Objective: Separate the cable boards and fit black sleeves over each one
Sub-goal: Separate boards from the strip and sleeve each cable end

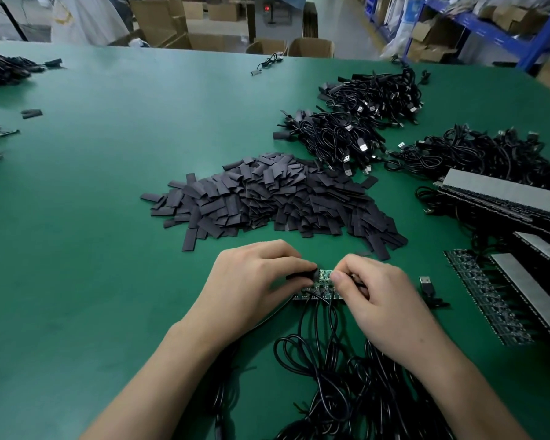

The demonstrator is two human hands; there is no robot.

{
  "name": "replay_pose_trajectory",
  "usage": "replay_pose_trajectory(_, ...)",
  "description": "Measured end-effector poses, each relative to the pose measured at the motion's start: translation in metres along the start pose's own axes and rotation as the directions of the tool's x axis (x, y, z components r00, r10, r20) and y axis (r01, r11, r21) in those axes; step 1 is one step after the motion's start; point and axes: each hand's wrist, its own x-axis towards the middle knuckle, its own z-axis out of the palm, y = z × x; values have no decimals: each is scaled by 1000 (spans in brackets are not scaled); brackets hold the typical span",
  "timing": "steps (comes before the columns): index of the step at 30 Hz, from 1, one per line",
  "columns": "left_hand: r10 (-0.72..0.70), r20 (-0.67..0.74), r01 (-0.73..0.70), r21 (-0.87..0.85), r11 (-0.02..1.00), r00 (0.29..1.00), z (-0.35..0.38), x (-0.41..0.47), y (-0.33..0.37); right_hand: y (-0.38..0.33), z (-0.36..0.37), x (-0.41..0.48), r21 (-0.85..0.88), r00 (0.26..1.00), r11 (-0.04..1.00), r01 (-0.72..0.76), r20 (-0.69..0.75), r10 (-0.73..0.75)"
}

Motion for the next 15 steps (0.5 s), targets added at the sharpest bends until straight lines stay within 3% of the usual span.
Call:
replay_pose_trajectory(6,24,-23,-25,-46,999,999,5,-1,2,1,2,0,25,999,1000,19,28,-20)
replay_pose_trajectory(15,-69,-142,43,-183,982,987,6,-1,-2,5,-6,1,173,999,984,-37,-29,42)
